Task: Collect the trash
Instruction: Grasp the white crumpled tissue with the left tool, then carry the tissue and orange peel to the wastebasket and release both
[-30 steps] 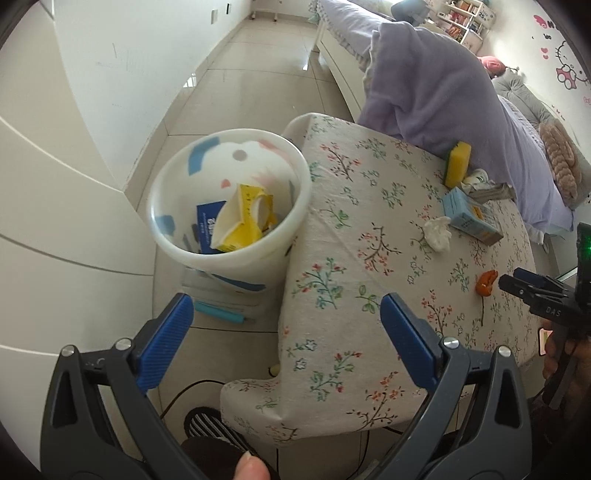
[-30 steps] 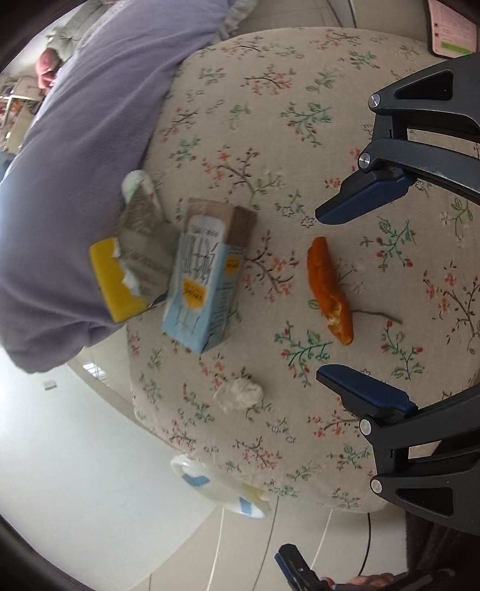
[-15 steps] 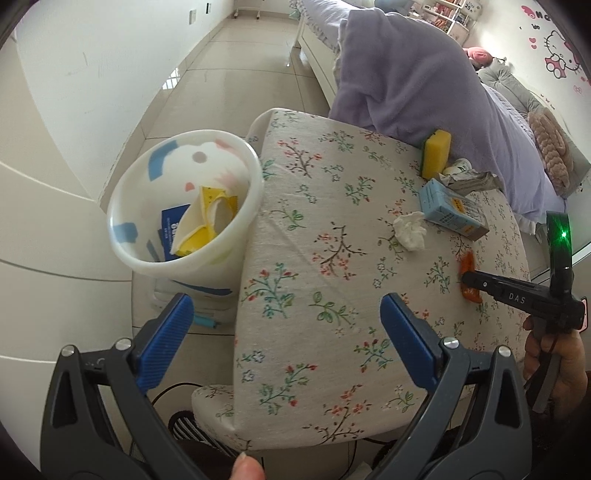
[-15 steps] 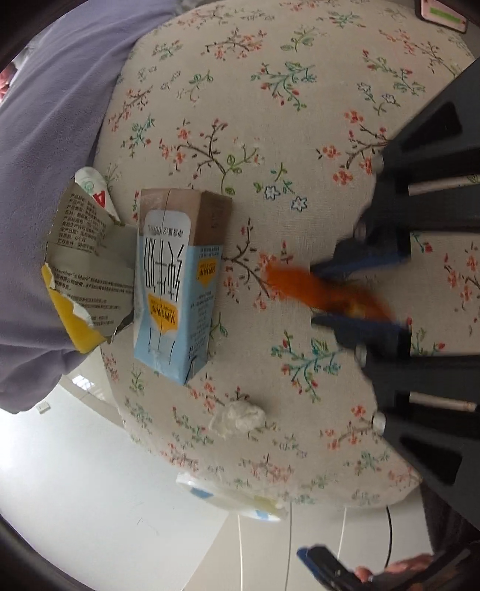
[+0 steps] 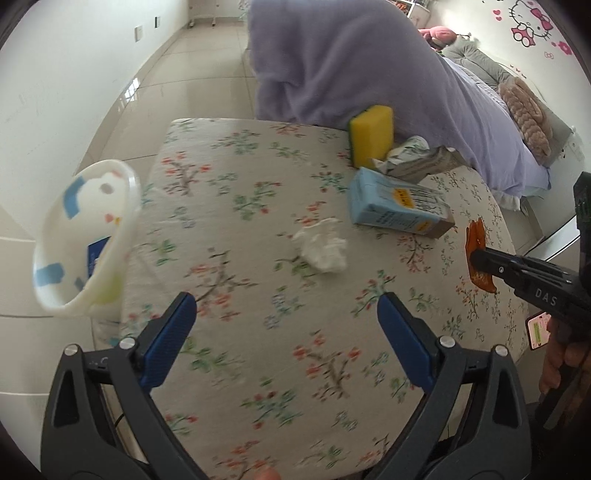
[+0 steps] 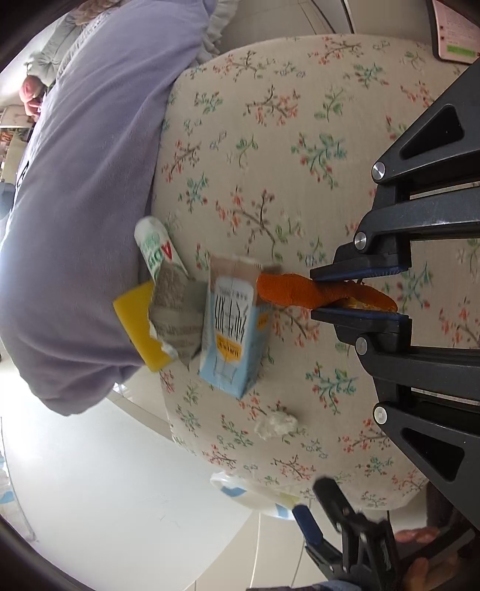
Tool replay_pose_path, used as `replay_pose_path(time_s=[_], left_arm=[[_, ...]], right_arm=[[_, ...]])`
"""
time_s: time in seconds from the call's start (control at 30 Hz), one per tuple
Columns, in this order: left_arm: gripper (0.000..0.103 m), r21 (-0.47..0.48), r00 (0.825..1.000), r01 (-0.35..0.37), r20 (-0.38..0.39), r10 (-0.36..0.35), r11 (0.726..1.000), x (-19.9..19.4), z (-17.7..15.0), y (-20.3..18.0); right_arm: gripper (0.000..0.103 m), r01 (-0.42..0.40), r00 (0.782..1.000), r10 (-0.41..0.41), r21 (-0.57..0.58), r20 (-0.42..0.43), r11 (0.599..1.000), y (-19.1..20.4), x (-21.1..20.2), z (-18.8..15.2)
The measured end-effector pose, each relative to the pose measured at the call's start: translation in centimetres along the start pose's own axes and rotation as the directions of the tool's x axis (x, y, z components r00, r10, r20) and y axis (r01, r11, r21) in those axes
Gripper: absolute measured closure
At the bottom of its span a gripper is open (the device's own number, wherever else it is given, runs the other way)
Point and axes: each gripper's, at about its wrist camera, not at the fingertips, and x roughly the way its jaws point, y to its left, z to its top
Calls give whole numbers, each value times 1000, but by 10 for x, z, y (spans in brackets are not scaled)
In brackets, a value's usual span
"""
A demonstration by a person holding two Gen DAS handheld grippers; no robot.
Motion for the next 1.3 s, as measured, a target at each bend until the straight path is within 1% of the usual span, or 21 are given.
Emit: replay_pose_path(time_s=[0.13, 0.2, 0.3, 0.47, 0.53, 0.7, 0.83, 0.9, 0.97, 1.3], left_arm=[[10, -1, 1000, 8, 11, -8, 1000, 15, 2, -19], [12, -1, 1000, 1, 22, -1, 1000, 22, 4, -26], [20, -8, 999, -22, 41, 22, 1000, 30, 4, -32], [36, -16, 995, -65, 71, 66, 998, 42, 4, -38], [39, -20, 994, -76, 78, 77, 997, 45, 4, -39], [52, -15, 990, -106, 92, 107, 994, 52, 5, -43], [74, -9, 987, -135, 87, 136, 991, 55, 4, -41], [78, -14, 988, -124, 89, 125, 992, 53, 5, -40], [81, -17, 989, -115, 96, 116, 993, 48, 7, -37], [82, -51, 988, -77, 128, 83, 996, 22, 8, -20]], right_arm=[[88, -5, 1000, 5, 19, 1, 1000, -17, -6, -1], [88, -1, 1000, 1, 25, 5, 1000, -20, -5, -1], [88, 2, 1000, -3, 46, 6, 999, -31, -7, -1], [88, 6, 1000, -7, 71, 5, 997, -44, -6, 2], [88, 7, 1000, -8, 75, 4, 997, -47, -6, 2], [88, 6, 1000, -7, 79, 7, 997, -52, -6, 1], [88, 9, 1000, -10, 84, 12, 996, -54, -9, 1], [88, 9, 1000, -10, 86, 14, 996, -55, -9, 0], [88, 7, 1000, -8, 86, 17, 996, -55, -10, 0], [88, -15, 999, 11, 74, 51, 997, -46, -19, 6]])
